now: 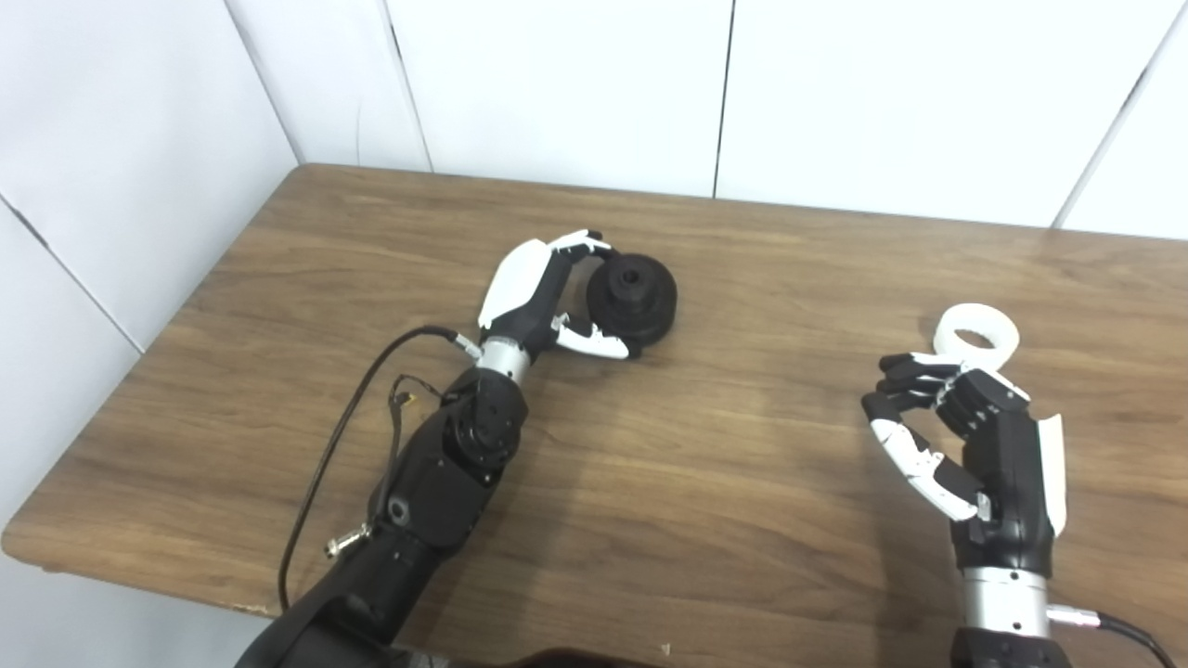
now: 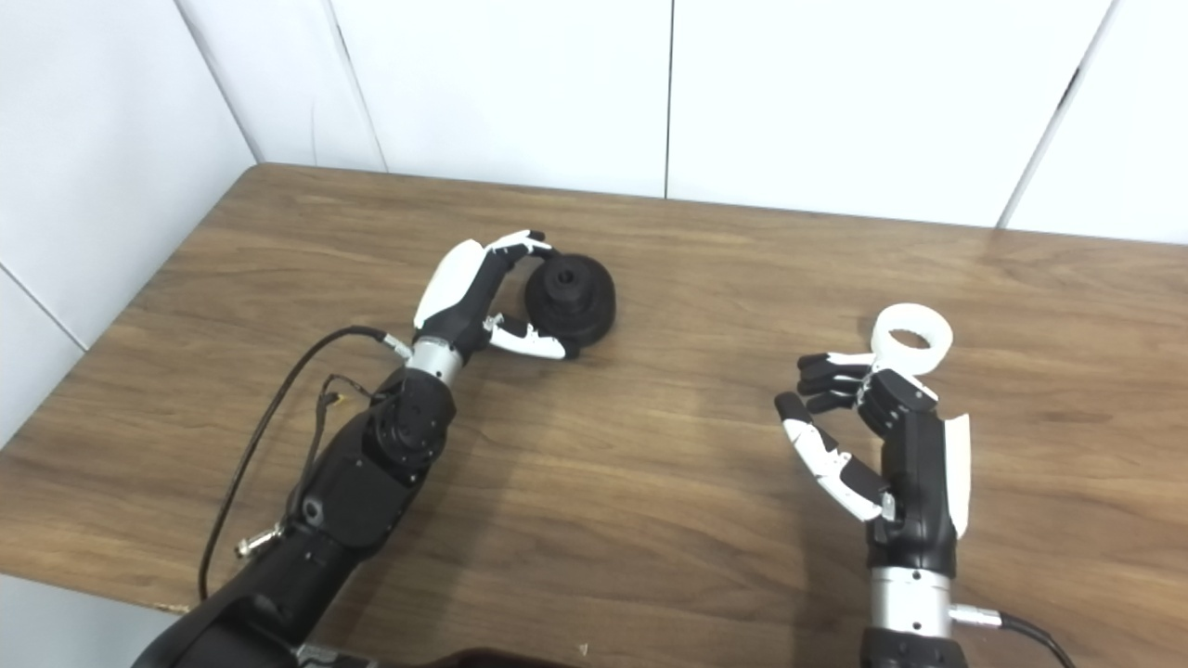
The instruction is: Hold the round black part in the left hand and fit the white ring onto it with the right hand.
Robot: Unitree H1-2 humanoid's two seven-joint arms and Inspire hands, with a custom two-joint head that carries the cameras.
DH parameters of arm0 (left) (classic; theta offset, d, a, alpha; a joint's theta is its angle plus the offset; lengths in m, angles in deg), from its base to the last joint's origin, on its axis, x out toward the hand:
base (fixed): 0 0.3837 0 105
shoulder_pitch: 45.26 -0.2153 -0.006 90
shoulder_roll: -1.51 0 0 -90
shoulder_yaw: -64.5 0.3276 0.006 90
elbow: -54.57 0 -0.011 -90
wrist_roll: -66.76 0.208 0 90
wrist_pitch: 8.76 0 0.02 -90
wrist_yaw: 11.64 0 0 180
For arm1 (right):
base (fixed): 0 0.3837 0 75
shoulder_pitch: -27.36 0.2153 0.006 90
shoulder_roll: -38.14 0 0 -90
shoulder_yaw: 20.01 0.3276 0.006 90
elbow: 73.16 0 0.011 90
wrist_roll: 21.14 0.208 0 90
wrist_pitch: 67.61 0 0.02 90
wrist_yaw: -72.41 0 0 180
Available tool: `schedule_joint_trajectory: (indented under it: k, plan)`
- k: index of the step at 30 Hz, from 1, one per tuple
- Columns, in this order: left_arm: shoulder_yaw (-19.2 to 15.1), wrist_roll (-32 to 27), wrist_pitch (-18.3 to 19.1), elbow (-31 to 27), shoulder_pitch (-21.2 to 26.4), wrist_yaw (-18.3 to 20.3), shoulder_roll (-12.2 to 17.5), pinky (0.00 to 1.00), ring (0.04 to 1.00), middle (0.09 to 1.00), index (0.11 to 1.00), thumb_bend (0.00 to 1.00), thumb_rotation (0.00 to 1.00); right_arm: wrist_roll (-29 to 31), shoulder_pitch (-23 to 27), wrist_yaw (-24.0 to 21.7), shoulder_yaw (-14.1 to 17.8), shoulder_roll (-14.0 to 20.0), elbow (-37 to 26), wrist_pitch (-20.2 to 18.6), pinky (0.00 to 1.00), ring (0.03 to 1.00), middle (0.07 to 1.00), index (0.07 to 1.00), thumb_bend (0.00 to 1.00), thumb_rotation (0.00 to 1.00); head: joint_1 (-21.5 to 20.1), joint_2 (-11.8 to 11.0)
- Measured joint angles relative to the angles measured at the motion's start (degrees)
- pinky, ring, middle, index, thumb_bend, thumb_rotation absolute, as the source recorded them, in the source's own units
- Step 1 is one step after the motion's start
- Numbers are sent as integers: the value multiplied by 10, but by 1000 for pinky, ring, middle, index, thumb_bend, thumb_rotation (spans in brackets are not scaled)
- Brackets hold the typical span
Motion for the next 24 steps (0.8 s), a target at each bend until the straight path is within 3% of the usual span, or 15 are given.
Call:
schedule_joint_trajectory:
  k: [5,24]
  plan:
    - [7,-4,3,-34,-26,9,-10,825,944,901,492,522,75,0,0,0,0,0,-1,-5,458,539,597,495,497,154,-3,2]
    - [54,7,45,-233,-142,113,-14,861,943,906,492,520,80,-21,0,3,-11,-3,-8,-19,455,538,597,495,496,153,-54,14]
